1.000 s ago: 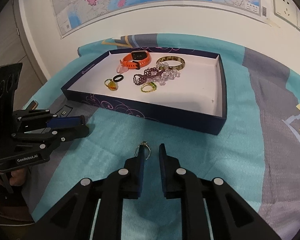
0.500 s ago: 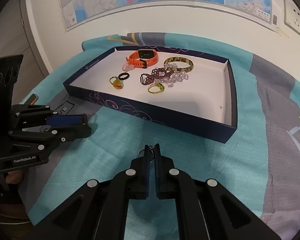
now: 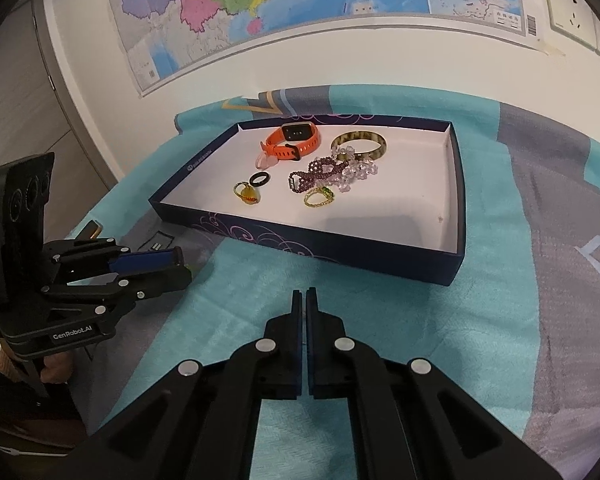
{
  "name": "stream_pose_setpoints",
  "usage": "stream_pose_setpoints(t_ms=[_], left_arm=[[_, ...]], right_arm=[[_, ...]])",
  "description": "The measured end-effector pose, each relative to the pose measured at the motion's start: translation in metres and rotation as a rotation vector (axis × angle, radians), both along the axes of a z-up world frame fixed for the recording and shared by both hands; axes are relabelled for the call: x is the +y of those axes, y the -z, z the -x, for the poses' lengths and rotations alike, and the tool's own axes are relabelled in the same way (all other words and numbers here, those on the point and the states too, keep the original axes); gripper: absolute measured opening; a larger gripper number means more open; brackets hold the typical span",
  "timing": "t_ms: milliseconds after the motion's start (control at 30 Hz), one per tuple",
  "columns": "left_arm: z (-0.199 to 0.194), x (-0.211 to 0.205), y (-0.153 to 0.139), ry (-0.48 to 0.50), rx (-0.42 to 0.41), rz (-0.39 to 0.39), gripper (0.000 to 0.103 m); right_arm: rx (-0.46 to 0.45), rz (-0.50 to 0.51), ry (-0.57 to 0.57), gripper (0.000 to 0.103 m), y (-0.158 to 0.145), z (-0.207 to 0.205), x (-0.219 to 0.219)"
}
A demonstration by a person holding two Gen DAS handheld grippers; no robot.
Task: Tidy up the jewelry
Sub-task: 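Carry the hair tie in the left tool while the right tool carries the ring into the box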
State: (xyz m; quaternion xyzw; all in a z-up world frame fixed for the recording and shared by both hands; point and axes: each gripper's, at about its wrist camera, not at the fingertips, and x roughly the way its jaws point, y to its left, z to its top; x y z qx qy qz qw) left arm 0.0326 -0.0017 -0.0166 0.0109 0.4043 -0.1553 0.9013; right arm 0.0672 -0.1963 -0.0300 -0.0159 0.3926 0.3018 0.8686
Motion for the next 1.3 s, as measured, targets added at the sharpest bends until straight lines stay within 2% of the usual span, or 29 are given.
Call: stream_pose_setpoints(t_ms=[200,233,267,300,433,500,567,667,800,1067,1300], left_arm=[[0.001,0.001,-0.001,-0.003,0.000,0.004,0.023],[0.001,0.001,0.000,-0.003,0.001,0.004,0.023],[0.001,0.001,0.000,-0.002,0.001,0.004,0.023],[0.002,0.001,0.000,-0.002,0.001,0.005,0.023],[0.001,0.002,0.001,-0.001,0.005,0.005,0.023],[0.000,0.001,0.002,-0.001,0.010,0.006,0.023],[0.000,0.001,0.003,0.000,0.014,0.008,0.023],[-0.001,0.001,0.004,0.000,0.017,0.010,0.023],[-0.001,0.001,0.004,0.000,0.017,0.011,0.023],[0.000,0.002,0.000,-0.003,0.006,0.011,0.023],[0.003,0.000,-0.007,-0.003,-0.015,0.004,0.023]], right_arm=[[0.026,-0.018,0.004,0.002,0.002,-0.002,-0.003],[0.037,-0.016,0.008,0.009,0.004,-0.004,-0.003],[0.040,-0.011,0.018,0.027,0.005,-0.005,-0.002],[0.040,-0.008,0.021,0.032,0.007,-0.005,-0.002],[0.055,0.022,0.011,0.031,0.014,-0.007,0.006],[0.029,0.069,0.013,0.027,0.015,-0.006,0.012],[-0.005,0.134,0.015,0.012,0.015,-0.004,0.018],[-0.009,0.136,-0.001,0.005,0.015,-0.002,0.019],[-0.008,0.120,-0.004,0.005,0.014,-0.002,0.016],[-0.004,0.004,-0.014,0.005,-0.001,0.000,0.005],[-0.015,-0.042,-0.019,0.005,-0.010,0.001,0.004]])
